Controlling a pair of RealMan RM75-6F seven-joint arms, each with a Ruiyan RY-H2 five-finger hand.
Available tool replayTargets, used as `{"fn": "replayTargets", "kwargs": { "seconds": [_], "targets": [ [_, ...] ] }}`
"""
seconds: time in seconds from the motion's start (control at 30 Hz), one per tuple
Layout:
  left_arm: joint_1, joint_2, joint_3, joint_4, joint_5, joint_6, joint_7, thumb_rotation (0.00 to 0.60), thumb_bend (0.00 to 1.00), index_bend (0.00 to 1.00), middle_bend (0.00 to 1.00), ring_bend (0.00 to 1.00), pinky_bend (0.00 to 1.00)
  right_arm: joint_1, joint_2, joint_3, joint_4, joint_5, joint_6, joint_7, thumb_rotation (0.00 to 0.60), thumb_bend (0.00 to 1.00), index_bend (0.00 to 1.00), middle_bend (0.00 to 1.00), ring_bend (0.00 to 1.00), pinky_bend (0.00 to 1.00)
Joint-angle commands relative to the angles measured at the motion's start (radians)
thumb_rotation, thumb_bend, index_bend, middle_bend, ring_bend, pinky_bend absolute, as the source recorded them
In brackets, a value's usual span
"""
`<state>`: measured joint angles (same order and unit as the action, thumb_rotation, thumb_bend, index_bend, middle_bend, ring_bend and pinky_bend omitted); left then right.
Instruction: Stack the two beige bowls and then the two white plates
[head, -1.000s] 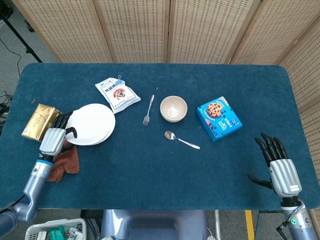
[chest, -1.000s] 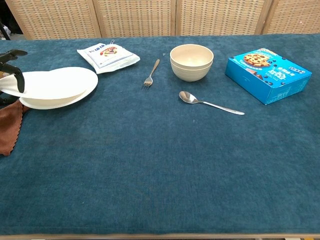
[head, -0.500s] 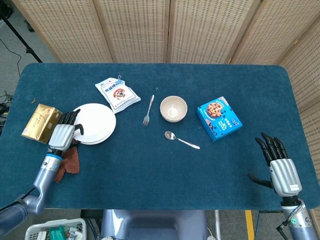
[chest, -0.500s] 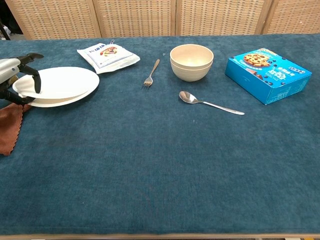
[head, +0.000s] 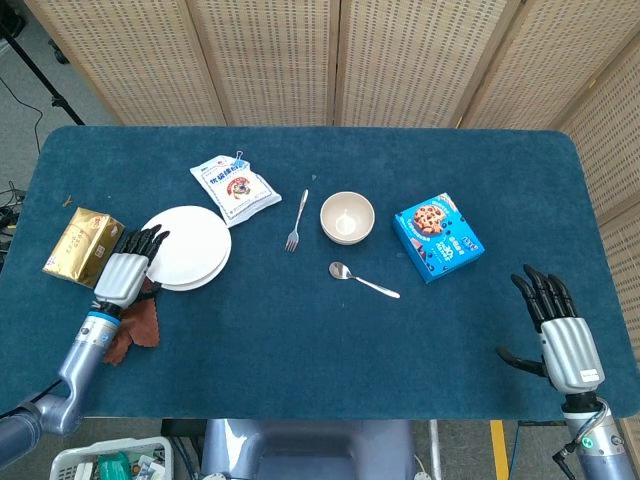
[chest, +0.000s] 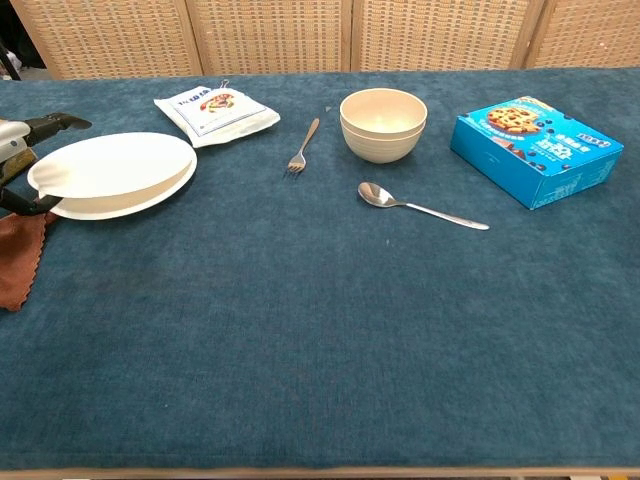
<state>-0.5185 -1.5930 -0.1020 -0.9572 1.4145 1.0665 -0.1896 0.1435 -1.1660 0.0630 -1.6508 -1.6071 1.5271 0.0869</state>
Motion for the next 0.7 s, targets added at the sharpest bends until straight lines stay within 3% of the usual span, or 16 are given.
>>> {"fn": "replayTargets", "kwargs": {
  "seconds": [0.03,0.13,0.2,0.7],
  "targets": [
    [0.009,0.036,0.005,-0.044,-0.010,-0.007,0.029,0.600,0.37,0.00,0.00,0.00,0.00,-0.001,0.001,0.000,-0.002,0.000,0.001,-0.002,0.600,0.00,0.00,0.00,0.00,0.00],
    [0.015,0.065,0.012,-0.080,-0.013,-0.013,0.044,0.600,0.17,0.00,0.00,0.00,0.00,-0.002,0.001,0.000,-0.004,0.000,0.001,-0.003,0.600,0.00,0.00,0.00,0.00,0.00],
    [0.019,0.101,0.023,-0.122,-0.011,-0.026,0.050,0.600,0.11,0.00,0.00,0.00,0.00,-0.002,0.002,0.000,-0.006,0.000,0.002,-0.004,0.600,0.00,0.00,0.00,0.00,0.00],
    [0.074,0.280,0.070,-0.361,0.014,0.016,0.038,0.600,0.10,0.00,0.00,0.00,0.00,-0.006,0.010,0.001,-0.015,-0.008,0.010,0.007,0.600,0.00,0.00,0.00,0.00,0.00]
  ]
}}
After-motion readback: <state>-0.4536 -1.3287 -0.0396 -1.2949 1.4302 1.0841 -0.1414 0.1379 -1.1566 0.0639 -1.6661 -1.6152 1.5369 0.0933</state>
